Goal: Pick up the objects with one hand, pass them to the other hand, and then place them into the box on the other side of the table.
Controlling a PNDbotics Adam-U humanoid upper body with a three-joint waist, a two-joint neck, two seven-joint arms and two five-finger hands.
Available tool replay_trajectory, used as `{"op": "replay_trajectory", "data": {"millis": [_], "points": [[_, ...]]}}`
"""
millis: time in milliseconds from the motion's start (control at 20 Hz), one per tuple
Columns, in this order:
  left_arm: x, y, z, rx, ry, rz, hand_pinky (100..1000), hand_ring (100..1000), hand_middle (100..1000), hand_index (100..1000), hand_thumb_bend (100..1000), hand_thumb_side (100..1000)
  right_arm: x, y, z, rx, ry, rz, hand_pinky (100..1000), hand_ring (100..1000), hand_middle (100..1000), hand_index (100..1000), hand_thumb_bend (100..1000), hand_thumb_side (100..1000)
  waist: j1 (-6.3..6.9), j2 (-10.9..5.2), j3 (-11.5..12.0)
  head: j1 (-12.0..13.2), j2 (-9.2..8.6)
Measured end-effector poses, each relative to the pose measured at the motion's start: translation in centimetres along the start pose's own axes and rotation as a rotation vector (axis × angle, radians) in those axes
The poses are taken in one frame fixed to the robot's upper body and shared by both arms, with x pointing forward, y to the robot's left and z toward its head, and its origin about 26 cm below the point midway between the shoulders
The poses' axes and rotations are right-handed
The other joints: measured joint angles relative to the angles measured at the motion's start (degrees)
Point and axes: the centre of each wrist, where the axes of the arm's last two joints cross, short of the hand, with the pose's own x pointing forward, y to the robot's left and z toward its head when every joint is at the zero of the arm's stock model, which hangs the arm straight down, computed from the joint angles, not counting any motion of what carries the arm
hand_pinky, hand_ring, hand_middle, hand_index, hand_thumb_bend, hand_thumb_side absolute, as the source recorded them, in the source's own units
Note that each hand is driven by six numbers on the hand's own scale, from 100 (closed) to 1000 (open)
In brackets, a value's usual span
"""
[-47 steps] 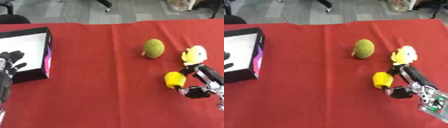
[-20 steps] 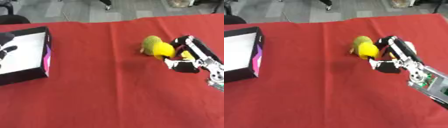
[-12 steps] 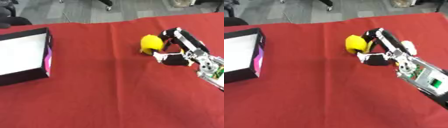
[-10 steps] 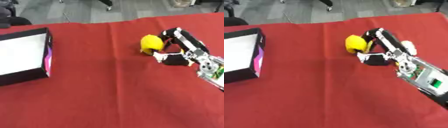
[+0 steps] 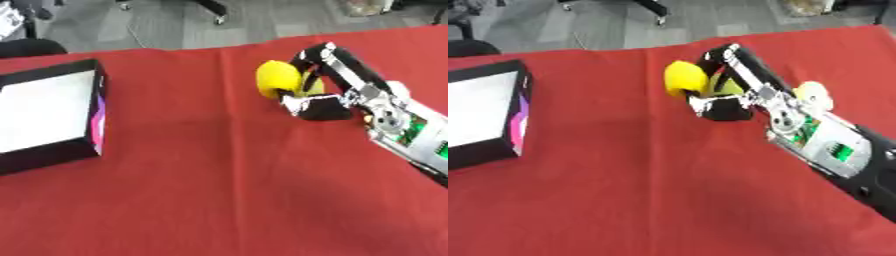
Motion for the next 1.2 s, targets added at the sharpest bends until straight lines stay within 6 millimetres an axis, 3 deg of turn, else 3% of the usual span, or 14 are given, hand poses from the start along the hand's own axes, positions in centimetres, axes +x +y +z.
{"op": "replay_trajectory", "data": {"millis": [300,550,700,1200], "points": [[2.4,-1.1,-2.9,-0.132,-0.029,-0.105,812,880,774,848,100,476,1.0,0.1,-0.7,-0.013,-0.012,-0.023,495,633,404,533,100,100,0.92,-0.37,1.11,-1.13,0.12],[2.9,-2.7,-5.1,-0.197,-0.018,-0.169,819,881,782,857,100,364,2.0,0.9,-1.3,-0.012,-0.040,-0.071,502,633,403,533,100,100,1.04,-0.71,1.41,-1.53,0.14],[3.0,-3.6,-6.2,-0.210,-0.016,-0.204,829,882,792,864,182,240,2.5,1.4,-1.5,-0.004,-0.056,-0.091,514,635,404,533,100,100,1.07,-0.71,1.53,-1.59,0.14],[3.9,-5.9,-8.7,-0.219,-0.026,-0.324,835,880,802,875,323,141,3.6,2.9,-1.9,0.037,-0.117,-0.100,540,637,408,535,100,100,1.07,-0.71,1.60,-1.24,0.14]]}}
